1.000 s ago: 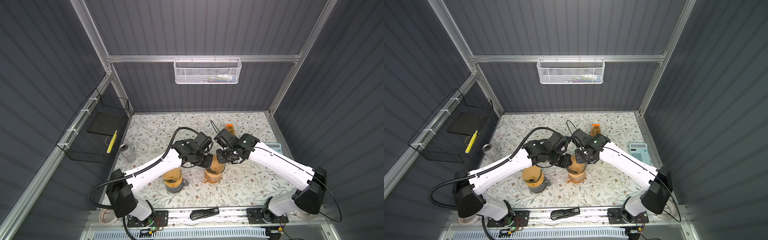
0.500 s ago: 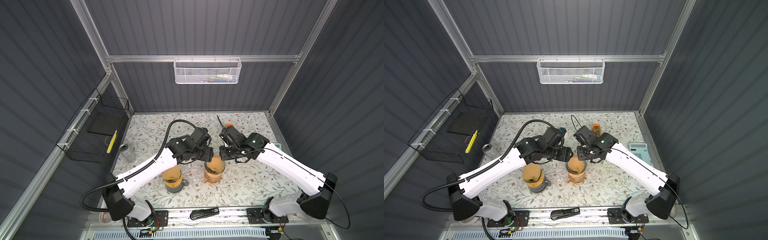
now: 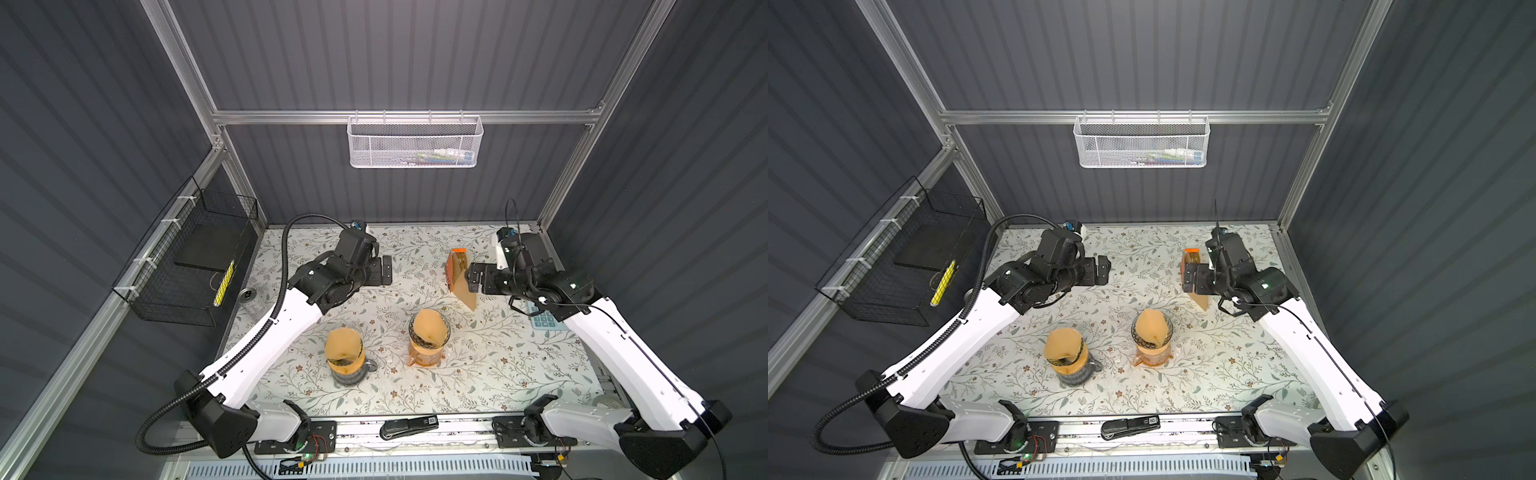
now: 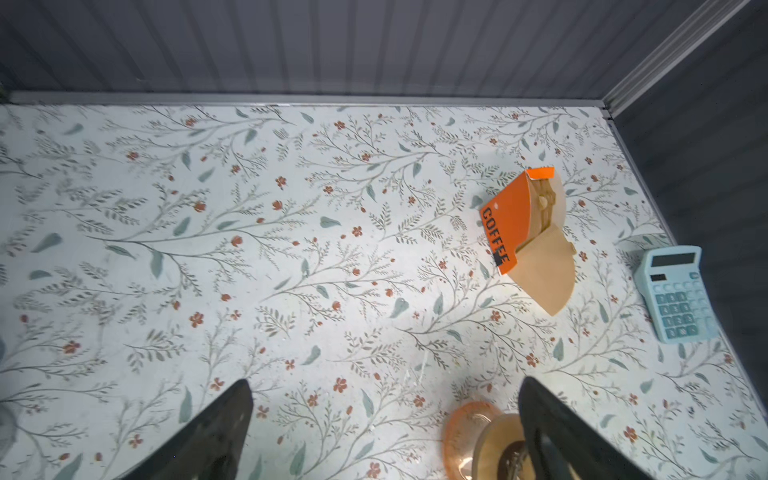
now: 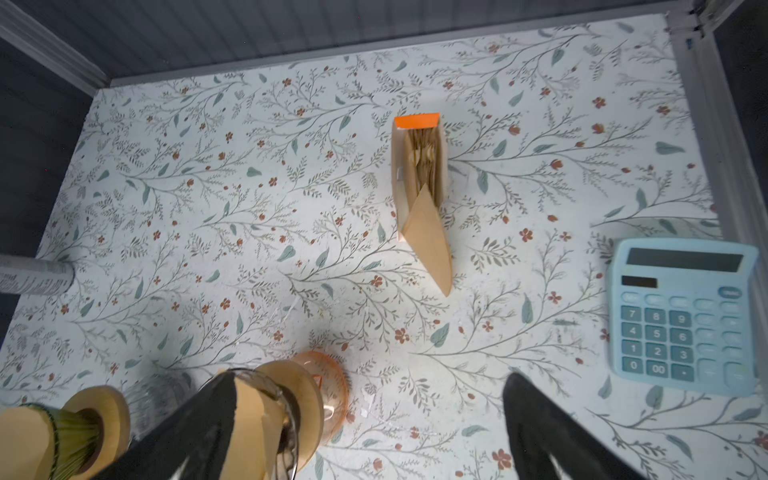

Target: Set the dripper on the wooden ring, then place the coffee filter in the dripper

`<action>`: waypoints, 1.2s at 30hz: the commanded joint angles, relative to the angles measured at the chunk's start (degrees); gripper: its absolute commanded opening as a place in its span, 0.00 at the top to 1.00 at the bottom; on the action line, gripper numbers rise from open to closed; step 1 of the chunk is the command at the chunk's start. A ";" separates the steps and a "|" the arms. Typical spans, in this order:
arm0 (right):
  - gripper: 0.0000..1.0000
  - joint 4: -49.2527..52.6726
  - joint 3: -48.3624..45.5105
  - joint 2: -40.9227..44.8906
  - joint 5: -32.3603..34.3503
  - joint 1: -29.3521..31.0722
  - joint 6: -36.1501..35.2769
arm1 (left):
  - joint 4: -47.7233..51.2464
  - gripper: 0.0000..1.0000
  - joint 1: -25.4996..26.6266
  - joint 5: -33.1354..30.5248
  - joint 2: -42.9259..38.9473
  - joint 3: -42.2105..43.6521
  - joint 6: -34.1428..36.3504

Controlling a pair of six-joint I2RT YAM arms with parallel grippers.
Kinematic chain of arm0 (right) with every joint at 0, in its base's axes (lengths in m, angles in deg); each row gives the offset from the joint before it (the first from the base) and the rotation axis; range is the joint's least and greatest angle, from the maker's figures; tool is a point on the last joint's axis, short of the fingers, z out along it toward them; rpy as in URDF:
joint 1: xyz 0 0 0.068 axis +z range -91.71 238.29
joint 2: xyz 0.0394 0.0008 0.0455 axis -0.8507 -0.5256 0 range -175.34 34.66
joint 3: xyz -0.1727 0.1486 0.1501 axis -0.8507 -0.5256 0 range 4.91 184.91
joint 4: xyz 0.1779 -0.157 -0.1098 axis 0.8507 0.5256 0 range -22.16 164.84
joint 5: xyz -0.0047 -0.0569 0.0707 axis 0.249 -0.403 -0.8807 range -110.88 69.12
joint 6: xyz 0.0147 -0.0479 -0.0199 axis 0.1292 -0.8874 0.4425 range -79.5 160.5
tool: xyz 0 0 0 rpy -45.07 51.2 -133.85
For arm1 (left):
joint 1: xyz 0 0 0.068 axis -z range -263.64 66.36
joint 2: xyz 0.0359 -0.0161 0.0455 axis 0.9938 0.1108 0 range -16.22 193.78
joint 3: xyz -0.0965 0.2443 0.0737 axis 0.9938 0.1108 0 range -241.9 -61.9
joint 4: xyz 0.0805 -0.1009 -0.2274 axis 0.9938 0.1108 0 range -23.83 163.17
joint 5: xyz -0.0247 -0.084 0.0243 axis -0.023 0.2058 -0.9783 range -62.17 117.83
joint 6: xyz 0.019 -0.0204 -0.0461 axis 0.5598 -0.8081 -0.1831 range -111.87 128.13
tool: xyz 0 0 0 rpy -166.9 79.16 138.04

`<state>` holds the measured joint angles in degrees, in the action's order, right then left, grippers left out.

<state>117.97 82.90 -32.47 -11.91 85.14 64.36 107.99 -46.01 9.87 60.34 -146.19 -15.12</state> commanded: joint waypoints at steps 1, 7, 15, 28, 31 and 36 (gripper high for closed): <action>0.01 -5.45 -4.09 2.08 1.16 -3.99 -4.29 | -4.46 0.00 -4.99 -5.52 -4.62 2.41 5.02; 0.01 -15.15 -11.96 4.56 1.82 -9.36 -8.94 | -13.60 0.00 -14.10 -3.76 -9.25 13.98 9.33; 0.01 -31.71 -23.68 3.80 4.24 -14.76 -11.42 | -26.35 0.00 -19.35 -2.58 -11.48 26.60 12.56; 0.01 -53.14 -37.94 -2.17 7.96 -20.83 -13.83 | -51.93 0.00 -27.09 -5.07 -11.91 46.93 19.46; 0.01 -57.41 -39.79 -3.15 8.86 -21.14 -14.77 | -58.26 0.00 -28.00 -4.06 -9.78 50.38 20.14; 0.01 -62.28 -41.38 -5.40 10.00 -21.31 -16.16 | -64.12 0.00 -28.39 -3.89 -4.94 52.80 20.50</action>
<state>61.43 42.38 -36.82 -3.69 64.16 49.91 51.12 -74.01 5.94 53.80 -94.41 3.66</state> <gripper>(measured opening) 0.993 0.997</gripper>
